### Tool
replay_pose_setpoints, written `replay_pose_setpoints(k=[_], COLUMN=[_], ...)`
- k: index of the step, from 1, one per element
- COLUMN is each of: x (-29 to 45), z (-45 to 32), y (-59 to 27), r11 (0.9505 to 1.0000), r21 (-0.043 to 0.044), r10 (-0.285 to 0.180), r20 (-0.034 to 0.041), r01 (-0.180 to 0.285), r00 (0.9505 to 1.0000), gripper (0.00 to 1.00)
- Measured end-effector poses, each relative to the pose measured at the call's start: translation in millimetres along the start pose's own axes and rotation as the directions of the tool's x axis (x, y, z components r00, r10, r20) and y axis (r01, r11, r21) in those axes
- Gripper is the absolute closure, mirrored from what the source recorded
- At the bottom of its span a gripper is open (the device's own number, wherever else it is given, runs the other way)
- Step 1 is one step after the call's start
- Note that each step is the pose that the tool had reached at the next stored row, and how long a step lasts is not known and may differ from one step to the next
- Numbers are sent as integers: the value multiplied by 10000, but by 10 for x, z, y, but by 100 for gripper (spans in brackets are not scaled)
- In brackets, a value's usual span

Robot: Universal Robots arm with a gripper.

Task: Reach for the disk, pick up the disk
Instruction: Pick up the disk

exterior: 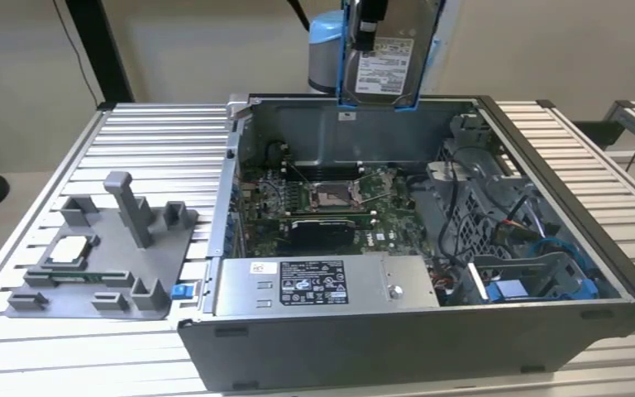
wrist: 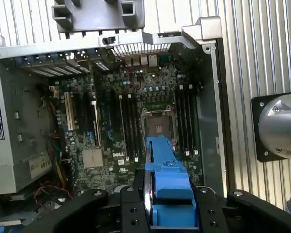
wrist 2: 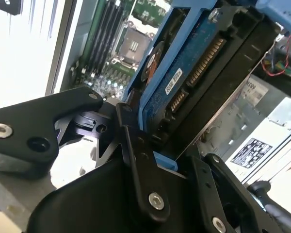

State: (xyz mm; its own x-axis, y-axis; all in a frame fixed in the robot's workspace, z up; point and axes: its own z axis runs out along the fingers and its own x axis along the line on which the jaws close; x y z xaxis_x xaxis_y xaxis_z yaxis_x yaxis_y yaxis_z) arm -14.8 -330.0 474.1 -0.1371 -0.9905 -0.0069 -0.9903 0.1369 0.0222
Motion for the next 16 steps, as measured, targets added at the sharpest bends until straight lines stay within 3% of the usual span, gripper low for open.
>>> replay_pose_setpoints(k=[16], x=[-100], z=[-15], y=[-721], r11=[10000], r21=[0], r10=[1], r20=[0], r01=[-1], r00=[10000], gripper=[100])
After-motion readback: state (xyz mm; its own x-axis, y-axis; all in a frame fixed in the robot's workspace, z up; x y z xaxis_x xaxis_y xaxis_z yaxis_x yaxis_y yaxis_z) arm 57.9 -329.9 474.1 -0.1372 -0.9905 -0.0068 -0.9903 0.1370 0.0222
